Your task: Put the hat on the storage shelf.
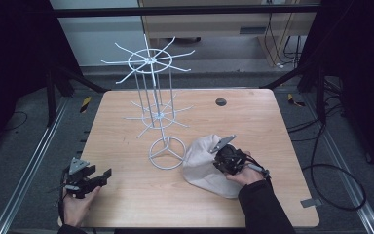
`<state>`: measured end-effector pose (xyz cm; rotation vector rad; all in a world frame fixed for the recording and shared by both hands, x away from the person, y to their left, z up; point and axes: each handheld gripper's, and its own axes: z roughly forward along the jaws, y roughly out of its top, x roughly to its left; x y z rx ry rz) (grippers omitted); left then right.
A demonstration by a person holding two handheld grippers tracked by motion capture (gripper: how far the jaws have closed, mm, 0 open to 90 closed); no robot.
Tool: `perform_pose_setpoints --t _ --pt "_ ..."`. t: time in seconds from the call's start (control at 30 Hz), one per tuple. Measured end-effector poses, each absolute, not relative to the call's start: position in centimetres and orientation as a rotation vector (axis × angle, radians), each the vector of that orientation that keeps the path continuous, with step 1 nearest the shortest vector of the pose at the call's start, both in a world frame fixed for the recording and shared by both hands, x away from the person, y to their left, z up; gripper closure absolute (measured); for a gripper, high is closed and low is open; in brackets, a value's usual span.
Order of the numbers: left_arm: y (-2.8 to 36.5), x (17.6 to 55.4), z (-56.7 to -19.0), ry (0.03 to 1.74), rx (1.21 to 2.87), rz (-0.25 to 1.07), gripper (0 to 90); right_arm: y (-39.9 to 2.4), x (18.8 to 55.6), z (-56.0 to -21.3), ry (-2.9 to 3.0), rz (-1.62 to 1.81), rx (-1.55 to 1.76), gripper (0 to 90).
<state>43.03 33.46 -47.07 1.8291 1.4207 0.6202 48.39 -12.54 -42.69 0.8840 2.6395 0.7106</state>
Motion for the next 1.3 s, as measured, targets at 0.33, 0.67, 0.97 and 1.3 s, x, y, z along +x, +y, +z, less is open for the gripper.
perform_pose_setpoints --t 0.33,0.67,0.97,1.3 --pt "33.4 43.0 -47.1 1.421 1.829 0.621 32.9 -13.4 47.8 -40.9 2.588 0.781 0.893 87.9" --pt "33.4 43.0 -47.1 1.422 1.829 0.621 32.9 -14.3 46.7 -39.4 2.530 0.877 0.897 87.9" --pt "33.4 43.0 -47.1 1.422 1.828 0.622 32.9 -15.3 45.8 -38.9 2.440 0.970 0.911 87.9" --pt "33.4 43.0 -47.1 1.420 1.829 0.621 32.9 -16.5 44.9 -38.2 2.331 1.055 0.931 88.0"
